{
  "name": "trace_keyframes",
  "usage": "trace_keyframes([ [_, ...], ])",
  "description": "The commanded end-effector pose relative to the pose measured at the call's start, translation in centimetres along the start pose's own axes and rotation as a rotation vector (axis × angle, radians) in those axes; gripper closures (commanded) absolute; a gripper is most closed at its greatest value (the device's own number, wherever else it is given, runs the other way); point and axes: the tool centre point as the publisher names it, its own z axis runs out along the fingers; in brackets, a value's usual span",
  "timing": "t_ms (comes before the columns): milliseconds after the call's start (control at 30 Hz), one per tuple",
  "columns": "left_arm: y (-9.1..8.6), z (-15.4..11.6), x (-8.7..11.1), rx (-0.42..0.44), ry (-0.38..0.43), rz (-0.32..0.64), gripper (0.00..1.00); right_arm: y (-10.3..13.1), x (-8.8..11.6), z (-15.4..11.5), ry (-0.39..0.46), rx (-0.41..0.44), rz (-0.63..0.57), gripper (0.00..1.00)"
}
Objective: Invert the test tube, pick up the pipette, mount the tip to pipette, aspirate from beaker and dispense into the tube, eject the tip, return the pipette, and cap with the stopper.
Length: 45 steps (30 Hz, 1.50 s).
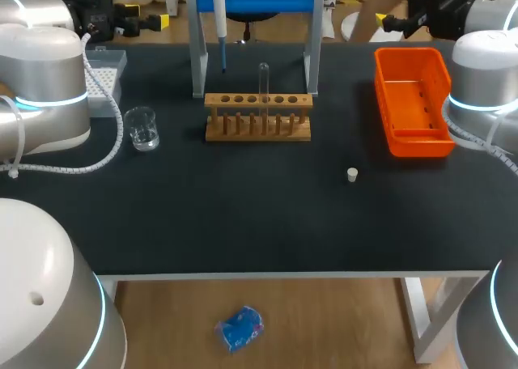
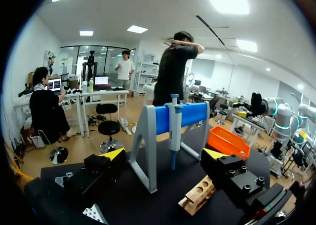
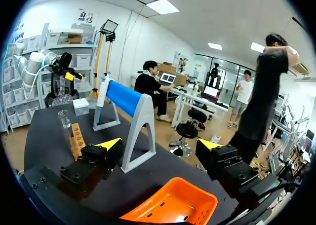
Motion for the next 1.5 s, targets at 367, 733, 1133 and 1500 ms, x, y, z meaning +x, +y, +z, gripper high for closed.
trace_keyframes([
  [367,0.4,-1.2,2.8,0.110,0.166,0.181,0.00,0.0,0.0,0.0,0.000,0.000,0.000,0.00],
  [733,1.2,-2.4,4.0,0.049,0.220,0.284,0.00,0.0,0.0,0.0,0.000,0.000,0.000,0.00],
  [1133,3.5,-3.2,6.6,-0.044,0.375,0.338,0.00,-0.6,3.5,-2.7,0.435,-0.149,0.038,0.00],
  [1500,4.5,-3.0,7.7,-0.081,0.394,0.325,0.00,-0.5,5.5,-4.6,0.683,-0.192,-0.094,0.00],
])
